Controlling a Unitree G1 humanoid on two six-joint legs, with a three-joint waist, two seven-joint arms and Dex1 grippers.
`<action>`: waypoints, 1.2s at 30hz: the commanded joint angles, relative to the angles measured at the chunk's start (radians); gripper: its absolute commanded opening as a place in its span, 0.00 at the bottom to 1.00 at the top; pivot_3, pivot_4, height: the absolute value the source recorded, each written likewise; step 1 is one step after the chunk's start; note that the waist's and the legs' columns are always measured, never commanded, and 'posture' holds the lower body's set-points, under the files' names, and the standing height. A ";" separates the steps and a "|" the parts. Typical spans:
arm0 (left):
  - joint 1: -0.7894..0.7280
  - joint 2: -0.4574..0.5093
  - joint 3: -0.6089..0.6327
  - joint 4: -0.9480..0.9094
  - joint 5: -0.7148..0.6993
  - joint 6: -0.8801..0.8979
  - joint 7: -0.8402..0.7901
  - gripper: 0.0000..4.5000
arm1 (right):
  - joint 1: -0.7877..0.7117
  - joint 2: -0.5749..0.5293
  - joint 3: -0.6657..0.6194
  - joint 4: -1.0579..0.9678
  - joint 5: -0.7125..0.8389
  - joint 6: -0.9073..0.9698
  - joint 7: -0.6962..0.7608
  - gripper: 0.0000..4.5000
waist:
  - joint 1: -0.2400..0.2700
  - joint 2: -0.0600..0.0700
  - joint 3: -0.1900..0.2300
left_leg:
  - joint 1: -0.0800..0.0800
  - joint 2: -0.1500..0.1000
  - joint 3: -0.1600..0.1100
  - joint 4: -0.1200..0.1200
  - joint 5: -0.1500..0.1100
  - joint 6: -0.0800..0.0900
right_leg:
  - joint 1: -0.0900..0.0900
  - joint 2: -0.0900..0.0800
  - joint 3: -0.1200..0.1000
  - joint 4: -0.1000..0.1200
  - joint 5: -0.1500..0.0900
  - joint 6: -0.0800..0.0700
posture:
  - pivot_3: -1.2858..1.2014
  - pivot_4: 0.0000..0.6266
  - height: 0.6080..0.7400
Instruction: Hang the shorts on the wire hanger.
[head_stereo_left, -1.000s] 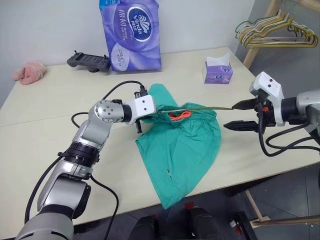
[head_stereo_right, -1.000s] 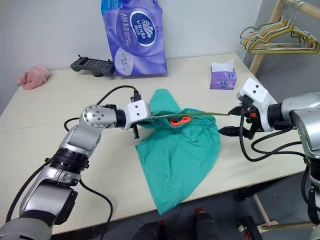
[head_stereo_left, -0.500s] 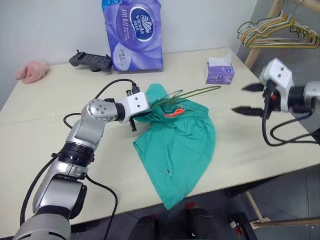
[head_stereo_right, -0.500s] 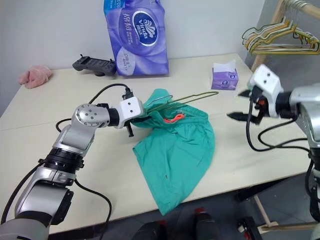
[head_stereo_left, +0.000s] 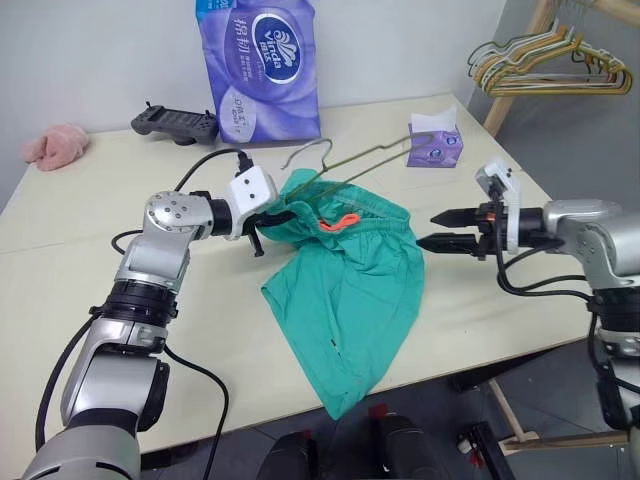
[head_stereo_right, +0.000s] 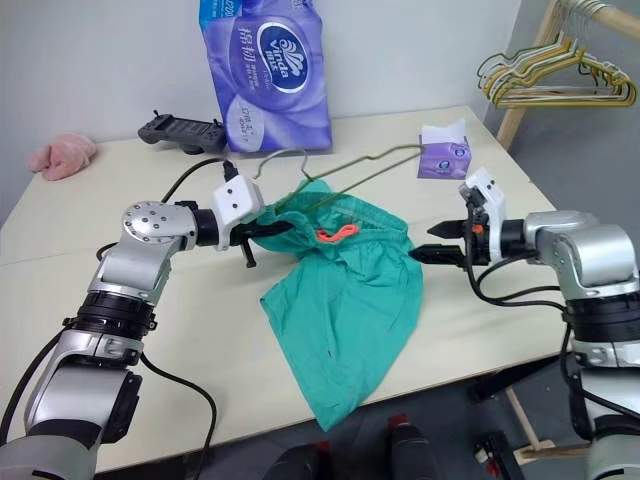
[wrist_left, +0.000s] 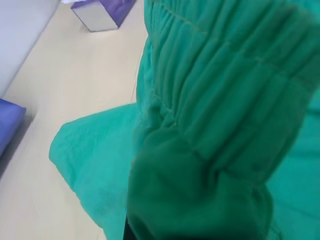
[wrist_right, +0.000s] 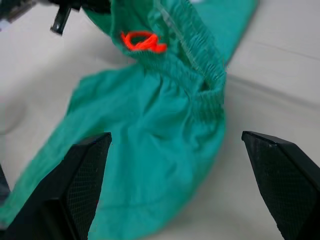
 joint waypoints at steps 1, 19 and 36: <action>-0.011 0.025 0.043 -0.009 -0.062 0.026 -0.064 0.04 | -0.043 0.009 0.013 0.057 -0.015 -0.053 -0.002 0.99 | 0.002 0.000 0.000 | 0.000 0.000 0.000 0.000 0.000 0.000 | 0.000 0.000 -0.001 0.000 0.000 0.000 | 0.48 0.16 1.00; 0.057 0.047 0.060 -0.103 -0.136 0.092 -0.151 0.04 | -0.126 0.156 0.102 0.257 -0.140 -0.292 -0.040 0.99 | -0.008 0.000 -0.002 | 0.000 0.000 -0.001 0.000 0.000 0.000 | -0.002 -0.003 -0.011 0.008 0.000 0.000 | 0.49 0.17 1.00; 0.078 0.059 0.061 -0.135 -0.135 0.109 -0.142 0.04 | -0.128 0.161 0.106 0.266 -0.150 -0.347 -0.018 0.00 | -0.007 0.000 -0.002 | 0.000 0.000 -0.001 0.000 0.000 0.000 | -0.002 -0.003 -0.011 0.009 0.000 0.000 | 0.49 0.17 1.00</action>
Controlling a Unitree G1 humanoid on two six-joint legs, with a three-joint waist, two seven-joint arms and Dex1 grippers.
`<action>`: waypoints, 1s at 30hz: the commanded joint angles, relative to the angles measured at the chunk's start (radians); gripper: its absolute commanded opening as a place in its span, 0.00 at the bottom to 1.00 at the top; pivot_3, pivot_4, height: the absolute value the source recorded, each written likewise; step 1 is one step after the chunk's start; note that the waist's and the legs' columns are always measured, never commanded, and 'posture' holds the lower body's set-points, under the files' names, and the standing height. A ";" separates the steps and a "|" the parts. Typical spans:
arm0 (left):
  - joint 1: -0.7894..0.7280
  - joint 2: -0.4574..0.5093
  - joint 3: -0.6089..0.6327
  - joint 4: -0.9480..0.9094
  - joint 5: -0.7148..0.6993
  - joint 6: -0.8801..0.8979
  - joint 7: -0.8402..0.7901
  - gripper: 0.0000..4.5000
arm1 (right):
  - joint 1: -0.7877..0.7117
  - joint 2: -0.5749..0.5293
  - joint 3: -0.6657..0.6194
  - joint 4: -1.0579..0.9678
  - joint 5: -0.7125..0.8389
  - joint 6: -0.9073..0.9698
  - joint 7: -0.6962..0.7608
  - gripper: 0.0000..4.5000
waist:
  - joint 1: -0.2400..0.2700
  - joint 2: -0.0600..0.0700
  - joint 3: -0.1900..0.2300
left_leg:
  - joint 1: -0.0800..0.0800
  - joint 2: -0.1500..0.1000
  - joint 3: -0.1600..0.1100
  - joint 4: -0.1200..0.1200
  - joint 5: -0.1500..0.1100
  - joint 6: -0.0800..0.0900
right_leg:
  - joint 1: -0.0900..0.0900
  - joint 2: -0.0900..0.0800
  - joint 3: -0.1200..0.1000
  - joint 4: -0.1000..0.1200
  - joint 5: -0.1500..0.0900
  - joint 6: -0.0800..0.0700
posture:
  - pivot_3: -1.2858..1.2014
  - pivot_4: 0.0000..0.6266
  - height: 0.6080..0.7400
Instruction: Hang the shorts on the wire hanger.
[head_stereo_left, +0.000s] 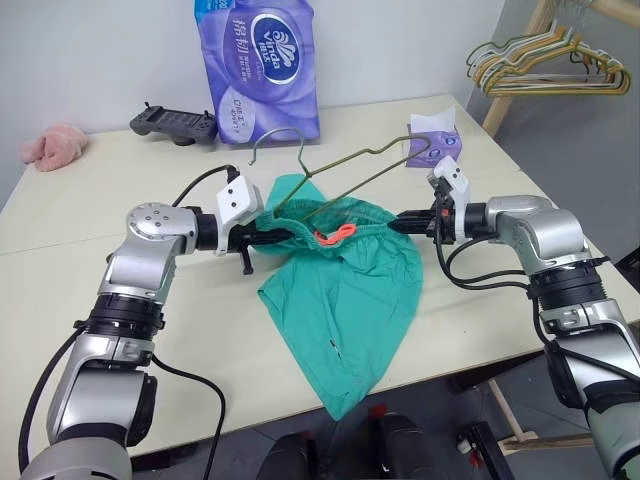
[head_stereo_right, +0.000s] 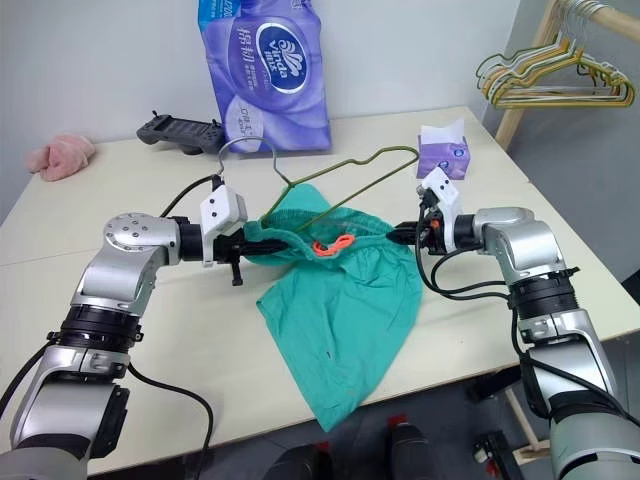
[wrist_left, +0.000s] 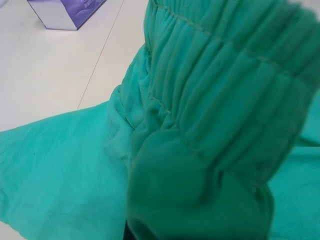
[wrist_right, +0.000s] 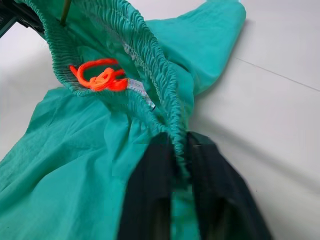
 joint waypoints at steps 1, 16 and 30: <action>-0.005 0.017 0.031 -0.044 -0.021 0.003 0.001 0.04 | -0.021 -0.011 -0.010 -0.014 -0.014 -0.045 0.017 0.00 | 0.000 0.000 0.000 | 0.000 0.000 0.000 0.000 0.000 0.000 | 0.000 0.000 0.000 0.000 0.000 0.000 | 0.49 0.17 1.00; 0.133 0.198 0.009 -0.036 -0.017 -0.124 -0.236 0.04 | -0.036 -0.226 0.041 0.187 -0.177 -0.314 0.179 0.00 | 0.010 0.000 0.000 | 0.000 0.000 0.001 0.000 0.000 0.000 | 0.000 0.000 0.000 -0.001 0.000 0.000 | 0.50 0.18 1.00; -0.023 0.095 -0.020 0.174 0.027 -0.291 -0.102 0.04 | 0.017 -0.318 0.063 0.071 -0.147 -0.268 0.328 0.00 | 0.009 0.000 0.000 | 0.000 0.000 0.002 0.000 0.000 0.000 | 0.000 0.000 0.000 -0.001 0.000 0.000 | 0.48 0.16 1.00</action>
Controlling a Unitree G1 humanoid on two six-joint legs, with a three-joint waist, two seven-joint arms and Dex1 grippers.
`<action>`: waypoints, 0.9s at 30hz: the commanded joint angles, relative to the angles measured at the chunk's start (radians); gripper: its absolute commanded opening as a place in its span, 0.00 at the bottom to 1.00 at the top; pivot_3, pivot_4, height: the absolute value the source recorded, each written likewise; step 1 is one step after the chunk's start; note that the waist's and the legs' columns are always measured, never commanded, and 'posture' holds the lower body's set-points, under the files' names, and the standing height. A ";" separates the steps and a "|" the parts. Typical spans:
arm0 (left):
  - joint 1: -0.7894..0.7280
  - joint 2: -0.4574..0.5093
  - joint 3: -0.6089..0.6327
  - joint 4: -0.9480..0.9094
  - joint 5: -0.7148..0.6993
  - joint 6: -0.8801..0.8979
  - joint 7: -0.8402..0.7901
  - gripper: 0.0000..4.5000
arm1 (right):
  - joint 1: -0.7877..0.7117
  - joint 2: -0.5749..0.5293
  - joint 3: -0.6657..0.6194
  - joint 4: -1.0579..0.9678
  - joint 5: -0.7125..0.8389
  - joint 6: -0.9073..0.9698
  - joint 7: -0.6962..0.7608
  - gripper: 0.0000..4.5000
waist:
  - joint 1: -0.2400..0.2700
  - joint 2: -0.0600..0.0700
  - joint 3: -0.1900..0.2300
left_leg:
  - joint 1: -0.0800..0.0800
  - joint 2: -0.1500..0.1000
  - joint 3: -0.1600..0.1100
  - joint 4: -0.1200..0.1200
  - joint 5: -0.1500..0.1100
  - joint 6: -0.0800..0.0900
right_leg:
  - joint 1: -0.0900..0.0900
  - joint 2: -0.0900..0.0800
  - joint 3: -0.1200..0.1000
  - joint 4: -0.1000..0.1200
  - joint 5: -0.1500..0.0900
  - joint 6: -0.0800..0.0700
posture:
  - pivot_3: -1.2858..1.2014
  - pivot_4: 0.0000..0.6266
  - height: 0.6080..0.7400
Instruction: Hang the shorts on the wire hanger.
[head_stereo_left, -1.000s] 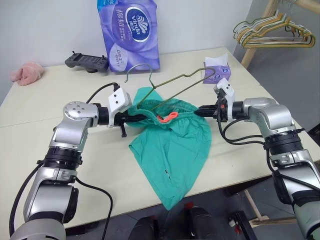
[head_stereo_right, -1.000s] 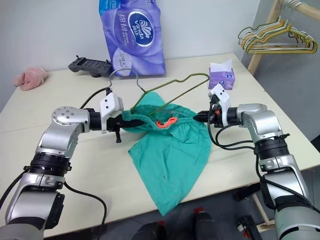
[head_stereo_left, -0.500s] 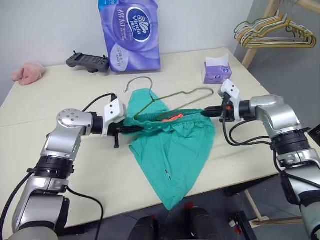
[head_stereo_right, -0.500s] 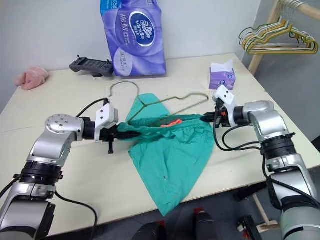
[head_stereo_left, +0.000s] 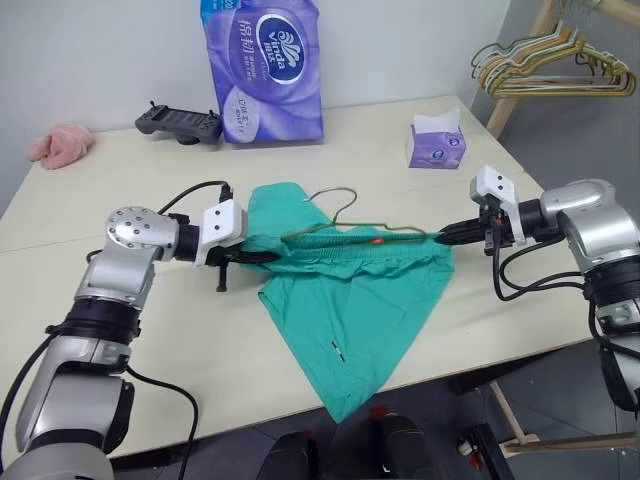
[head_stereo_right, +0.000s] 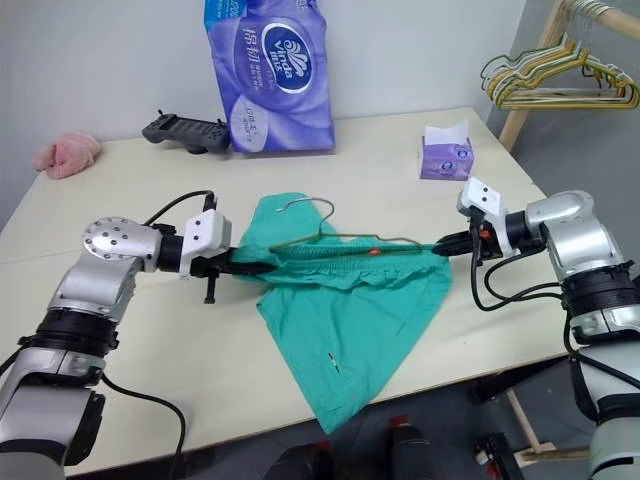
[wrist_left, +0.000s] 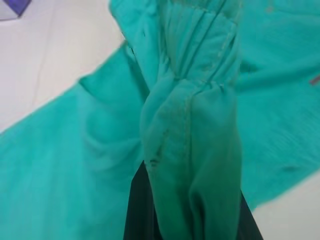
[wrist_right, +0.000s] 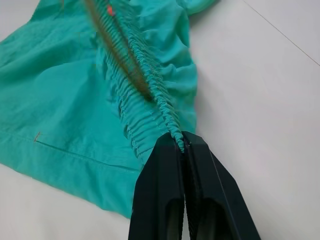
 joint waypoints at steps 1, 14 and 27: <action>-0.029 0.014 0.045 0.051 0.028 -0.034 0.059 0.04 | 0.025 -0.063 -0.033 -0.044 -0.018 0.038 0.009 0.00 | -0.001 0.000 0.000 | 0.000 0.000 0.000 0.000 0.000 0.000 | 0.000 0.000 0.000 0.000 0.000 0.000 | 0.48 0.16 1.00; -0.011 0.059 -0.017 0.089 0.154 -0.210 0.019 0.04 | 0.008 -0.080 -0.041 -0.140 0.011 0.120 0.053 0.00 | 0.001 0.000 0.000 | 0.000 0.000 0.000 0.000 0.000 0.000 | 0.000 0.000 0.000 0.000 0.000 0.000 | 0.48 0.17 1.00; -0.097 -0.019 -0.047 0.150 0.211 -0.279 0.085 0.04 | -0.095 0.064 -0.068 -0.381 0.165 0.398 -0.027 0.00 | -0.004 0.000 0.000 | -0.001 0.000 0.000 -0.001 0.000 0.000 | -0.002 0.000 0.000 0.001 0.000 0.000 | 0.47 0.20 1.00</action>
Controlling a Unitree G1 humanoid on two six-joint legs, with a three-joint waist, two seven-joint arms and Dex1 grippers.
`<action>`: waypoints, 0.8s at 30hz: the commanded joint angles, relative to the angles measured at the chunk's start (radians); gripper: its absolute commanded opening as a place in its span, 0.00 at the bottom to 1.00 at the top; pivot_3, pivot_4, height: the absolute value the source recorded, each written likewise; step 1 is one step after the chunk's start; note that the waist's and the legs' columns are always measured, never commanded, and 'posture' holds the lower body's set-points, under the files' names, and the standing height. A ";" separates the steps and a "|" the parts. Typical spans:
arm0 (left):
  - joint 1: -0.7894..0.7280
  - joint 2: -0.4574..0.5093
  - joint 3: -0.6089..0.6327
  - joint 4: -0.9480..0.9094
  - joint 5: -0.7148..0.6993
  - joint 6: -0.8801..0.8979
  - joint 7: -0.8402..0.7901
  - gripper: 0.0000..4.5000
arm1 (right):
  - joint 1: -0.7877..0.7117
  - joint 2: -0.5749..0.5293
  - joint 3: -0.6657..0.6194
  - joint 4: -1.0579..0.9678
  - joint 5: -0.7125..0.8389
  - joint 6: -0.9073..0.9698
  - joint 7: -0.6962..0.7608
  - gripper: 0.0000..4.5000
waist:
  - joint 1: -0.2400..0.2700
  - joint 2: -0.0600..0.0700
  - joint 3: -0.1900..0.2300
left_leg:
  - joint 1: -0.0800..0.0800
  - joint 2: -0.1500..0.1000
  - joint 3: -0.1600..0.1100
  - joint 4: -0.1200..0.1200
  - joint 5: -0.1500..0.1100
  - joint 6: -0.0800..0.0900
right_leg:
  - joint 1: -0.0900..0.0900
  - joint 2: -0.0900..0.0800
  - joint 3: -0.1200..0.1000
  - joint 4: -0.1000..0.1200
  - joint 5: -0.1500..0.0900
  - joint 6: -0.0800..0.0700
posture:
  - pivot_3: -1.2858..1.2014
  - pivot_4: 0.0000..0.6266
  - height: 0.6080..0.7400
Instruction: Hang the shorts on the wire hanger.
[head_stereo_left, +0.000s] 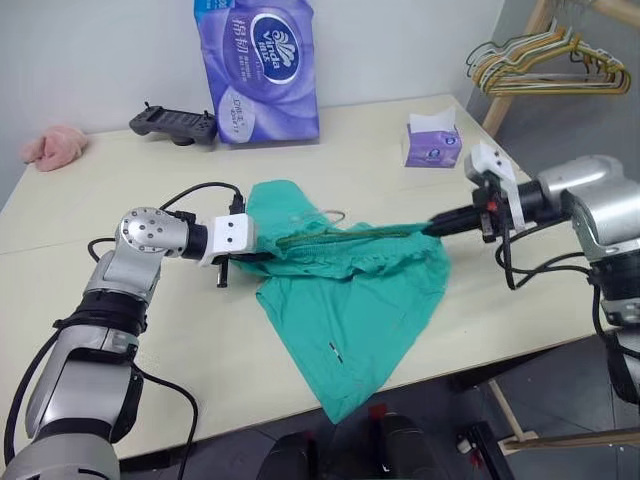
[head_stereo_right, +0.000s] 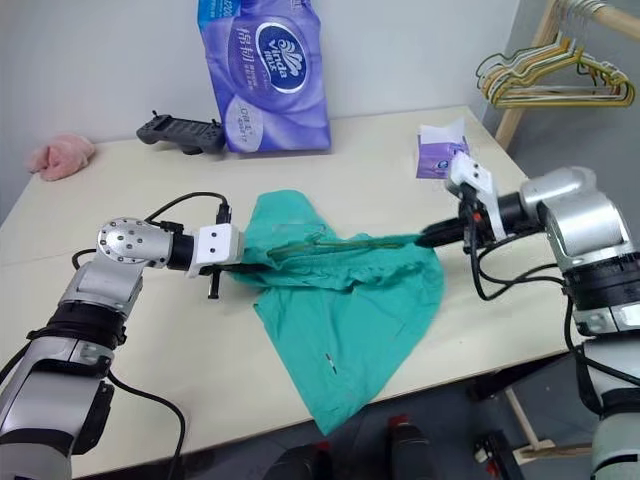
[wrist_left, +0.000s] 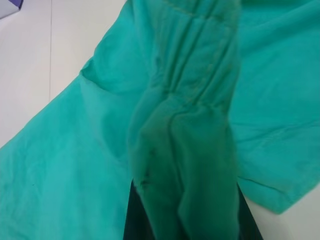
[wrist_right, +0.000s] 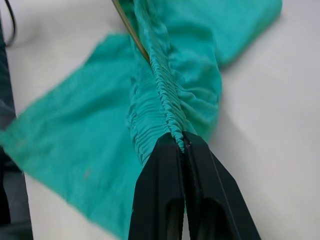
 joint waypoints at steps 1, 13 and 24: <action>-0.045 -0.022 -0.003 0.009 0.015 -0.013 0.023 0.04 | -0.018 0.039 -0.026 -0.089 0.031 0.045 -0.055 0.00 | 0.002 0.000 0.000 | 0.000 0.000 0.000 0.000 0.000 0.000 | 0.000 0.000 0.000 0.000 0.000 0.000 | 0.47 0.20 1.00; -0.067 -0.049 0.009 0.020 0.028 -0.029 0.029 0.04 | 0.019 0.062 -0.012 -0.112 0.014 0.020 -0.109 0.00 | -0.003 0.000 0.000 | -0.001 -0.001 0.000 0.001 0.000 0.000 | -0.001 -0.001 -0.001 0.001 0.000 0.000 | 0.47 0.21 1.00; -0.066 -0.048 0.013 0.027 0.030 -0.035 0.039 0.04 | 0.035 0.026 -0.004 -0.160 0.012 0.006 -0.093 0.54 | -0.003 0.000 0.000 | -0.001 -0.001 0.000 0.001 0.000 0.000 | -0.001 -0.001 -0.001 0.001 0.000 0.000 | 0.46 0.22 1.00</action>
